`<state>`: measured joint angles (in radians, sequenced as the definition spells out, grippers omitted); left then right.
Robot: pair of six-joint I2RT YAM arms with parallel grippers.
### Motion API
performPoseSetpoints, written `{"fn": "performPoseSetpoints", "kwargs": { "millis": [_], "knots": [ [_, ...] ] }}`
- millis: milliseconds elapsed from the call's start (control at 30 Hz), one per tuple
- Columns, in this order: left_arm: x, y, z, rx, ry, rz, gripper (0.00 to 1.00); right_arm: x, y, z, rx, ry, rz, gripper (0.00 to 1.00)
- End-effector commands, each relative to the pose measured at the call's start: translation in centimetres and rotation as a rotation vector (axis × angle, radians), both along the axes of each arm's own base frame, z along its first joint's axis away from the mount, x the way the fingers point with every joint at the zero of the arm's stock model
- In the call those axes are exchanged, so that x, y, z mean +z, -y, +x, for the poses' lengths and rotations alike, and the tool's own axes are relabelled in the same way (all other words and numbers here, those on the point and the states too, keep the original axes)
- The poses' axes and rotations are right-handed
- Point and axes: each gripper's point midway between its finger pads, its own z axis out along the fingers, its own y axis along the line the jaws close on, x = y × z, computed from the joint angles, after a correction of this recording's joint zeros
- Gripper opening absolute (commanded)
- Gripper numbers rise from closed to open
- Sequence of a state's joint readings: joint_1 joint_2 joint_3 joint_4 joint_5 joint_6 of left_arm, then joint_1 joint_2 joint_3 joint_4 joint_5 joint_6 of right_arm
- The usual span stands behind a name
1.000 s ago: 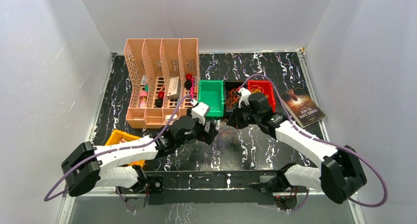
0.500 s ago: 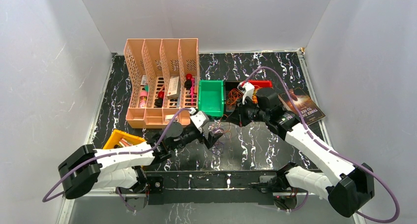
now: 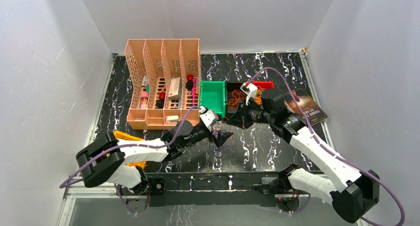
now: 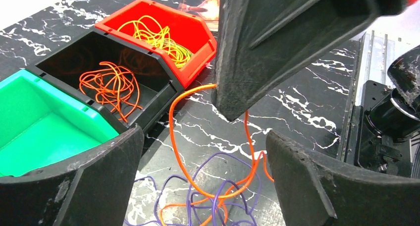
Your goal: Untangle the cables
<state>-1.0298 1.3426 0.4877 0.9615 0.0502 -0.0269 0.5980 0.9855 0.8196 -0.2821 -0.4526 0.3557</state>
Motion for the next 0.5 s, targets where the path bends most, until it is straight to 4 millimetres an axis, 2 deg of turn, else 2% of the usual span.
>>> {"fn": "performPoseSetpoints", "kwargs": {
  "millis": [0, 167, 333, 467],
  "knots": [
    [2.8, 1.9, 0.3, -0.03, 0.038, -0.098, 0.91, 5.4, -1.2, -0.1, 0.034, 0.09, 0.132, 0.0],
    [-0.5, 1.8, 0.0, -0.002, -0.023, -0.044, 0.79, 8.1, -1.1, -0.4, 0.03, 0.129, 0.178, 0.0],
    [-4.5, 1.0, -1.0, 0.005, -0.087, 0.028, 0.59, 10.9, -0.9, -0.7, 0.024, 0.176, 0.22, 0.0],
    [-6.5, 0.0, -1.7, 0.016, -0.128, 0.06, 0.57, 13.6, -0.3, -0.7, -0.002, 0.232, 0.244, 0.0]
  ]
}}
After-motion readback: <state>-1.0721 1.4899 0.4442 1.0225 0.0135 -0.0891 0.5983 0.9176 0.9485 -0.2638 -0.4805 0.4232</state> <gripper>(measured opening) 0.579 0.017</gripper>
